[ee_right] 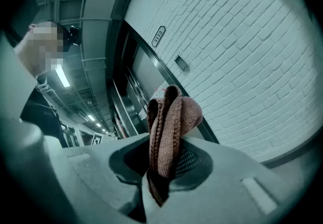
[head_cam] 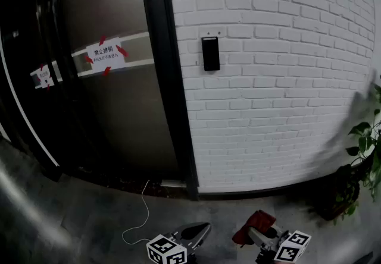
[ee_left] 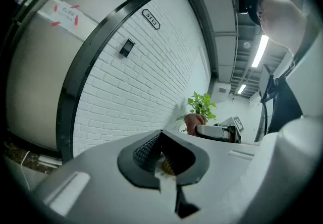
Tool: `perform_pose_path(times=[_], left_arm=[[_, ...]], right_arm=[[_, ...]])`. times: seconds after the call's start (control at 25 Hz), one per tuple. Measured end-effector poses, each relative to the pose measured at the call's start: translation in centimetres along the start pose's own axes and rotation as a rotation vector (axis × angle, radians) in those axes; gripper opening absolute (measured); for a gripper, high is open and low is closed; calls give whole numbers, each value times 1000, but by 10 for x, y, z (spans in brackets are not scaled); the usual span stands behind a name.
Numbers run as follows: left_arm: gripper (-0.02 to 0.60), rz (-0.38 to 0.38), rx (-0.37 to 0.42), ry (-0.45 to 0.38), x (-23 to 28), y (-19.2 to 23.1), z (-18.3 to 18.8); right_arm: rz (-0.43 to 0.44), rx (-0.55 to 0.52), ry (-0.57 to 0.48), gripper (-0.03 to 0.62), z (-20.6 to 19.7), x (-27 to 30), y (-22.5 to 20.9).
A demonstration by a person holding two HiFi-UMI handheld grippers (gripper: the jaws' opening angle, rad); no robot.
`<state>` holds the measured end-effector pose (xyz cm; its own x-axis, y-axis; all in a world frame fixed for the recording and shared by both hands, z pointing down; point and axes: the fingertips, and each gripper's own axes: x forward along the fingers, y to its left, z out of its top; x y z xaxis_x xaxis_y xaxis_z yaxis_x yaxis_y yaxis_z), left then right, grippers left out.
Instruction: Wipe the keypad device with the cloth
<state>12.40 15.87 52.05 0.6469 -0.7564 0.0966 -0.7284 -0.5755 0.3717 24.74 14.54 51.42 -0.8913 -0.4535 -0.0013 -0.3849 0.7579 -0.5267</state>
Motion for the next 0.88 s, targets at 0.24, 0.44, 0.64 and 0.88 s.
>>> perform_pose_path(times=[0.24, 0.44, 0.64, 0.88], left_arm=[[16, 6, 7, 4, 5, 6, 5], [16, 36, -3, 11, 4, 26, 3], [16, 68, -19, 24, 6, 71, 16], [16, 30, 22, -7, 33, 143, 73]], right_arm=[[2, 7, 1, 61, 2, 7, -7], [26, 31, 32, 61, -5, 25, -13], [34, 22, 35, 61, 8, 64, -29], [-12, 6, 32, 61, 32, 132, -60]])
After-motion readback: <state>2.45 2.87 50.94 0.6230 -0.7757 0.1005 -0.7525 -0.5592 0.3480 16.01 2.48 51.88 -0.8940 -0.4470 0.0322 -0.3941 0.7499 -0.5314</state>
